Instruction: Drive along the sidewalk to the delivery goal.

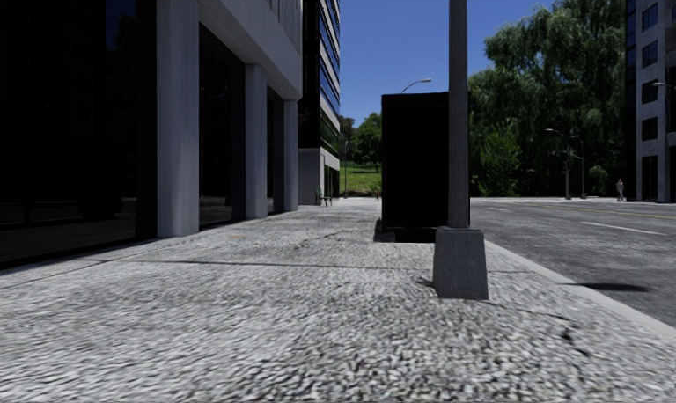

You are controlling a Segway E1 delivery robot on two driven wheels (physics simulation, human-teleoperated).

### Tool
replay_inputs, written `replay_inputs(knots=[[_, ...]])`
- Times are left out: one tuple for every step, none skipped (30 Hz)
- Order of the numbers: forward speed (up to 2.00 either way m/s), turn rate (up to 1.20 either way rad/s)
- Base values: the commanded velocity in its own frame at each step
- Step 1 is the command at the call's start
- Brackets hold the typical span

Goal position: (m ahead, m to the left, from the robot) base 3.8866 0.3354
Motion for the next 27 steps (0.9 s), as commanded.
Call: replay_inputs(knots=[[2.00, 0.00], [2.00, 0.00], [2.00, 0.00], [2.00, 0.00], [2.00, 0.00], [2.00, 0.00], [2.00, 0.00], [2.00, 0.00], [2.00, 0.00], [2.00, 0.00], [2.00, 0.00], [2.00, 0.00], [2.00, 0.00], [2.00, 0.00], [2.00, 0.00], [2.00, 0.00], [2.00, 0.00], [2.00, 0.00], [2.00, 0.00], [2.00, 0.00], [2.00, 0.00], [2.00, 0.00], [2.00, 0.00], [2.00, 0.00], [2.00, 0.00], [2.00, 0.00], [2.00, 0.00]])
